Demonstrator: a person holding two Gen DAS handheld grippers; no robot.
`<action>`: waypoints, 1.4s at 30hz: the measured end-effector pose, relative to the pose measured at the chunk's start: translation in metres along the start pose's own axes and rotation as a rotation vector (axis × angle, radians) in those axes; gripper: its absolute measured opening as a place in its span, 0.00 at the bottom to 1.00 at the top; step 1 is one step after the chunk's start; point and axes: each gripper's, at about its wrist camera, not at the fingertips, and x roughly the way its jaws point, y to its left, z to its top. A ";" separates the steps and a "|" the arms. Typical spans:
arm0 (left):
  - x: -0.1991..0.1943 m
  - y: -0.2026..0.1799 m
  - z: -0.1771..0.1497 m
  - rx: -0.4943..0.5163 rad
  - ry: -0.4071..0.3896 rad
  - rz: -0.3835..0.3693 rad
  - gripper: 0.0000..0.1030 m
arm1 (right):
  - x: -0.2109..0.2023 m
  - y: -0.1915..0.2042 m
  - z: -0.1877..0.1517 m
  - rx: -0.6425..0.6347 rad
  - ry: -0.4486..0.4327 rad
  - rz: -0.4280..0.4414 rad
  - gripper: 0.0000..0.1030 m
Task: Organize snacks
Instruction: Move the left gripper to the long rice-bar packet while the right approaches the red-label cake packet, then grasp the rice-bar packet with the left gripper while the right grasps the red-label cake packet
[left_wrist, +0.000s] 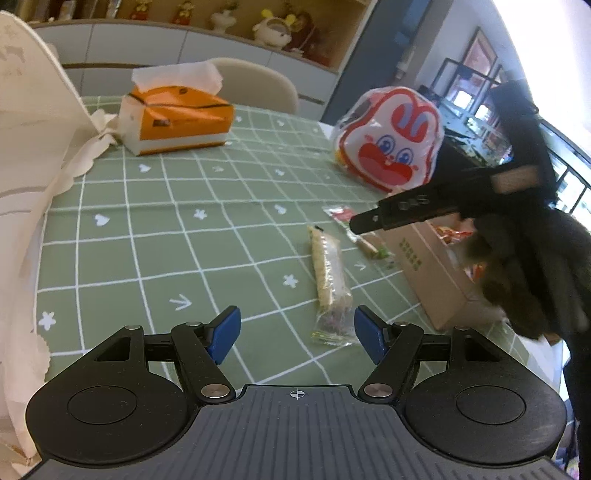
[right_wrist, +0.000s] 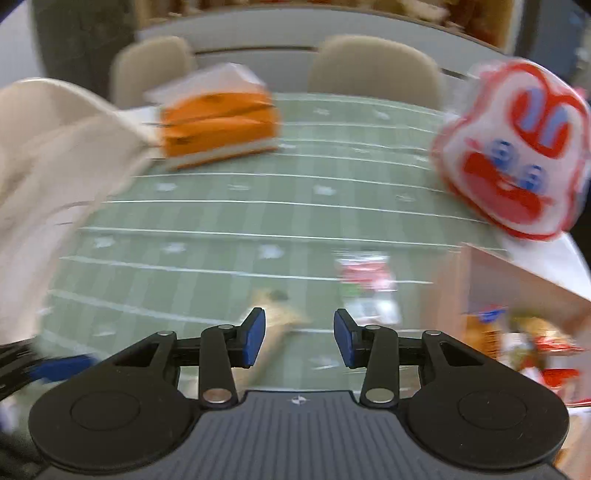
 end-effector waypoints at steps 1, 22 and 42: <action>0.000 -0.002 0.000 0.010 -0.003 -0.004 0.71 | 0.007 -0.006 0.003 0.011 0.012 -0.025 0.39; 0.033 -0.022 0.018 0.060 0.004 0.049 0.62 | -0.009 0.012 -0.052 -0.062 0.054 0.079 0.18; 0.011 -0.006 -0.021 0.114 0.028 0.100 0.33 | 0.032 -0.008 0.010 0.043 0.048 -0.124 0.18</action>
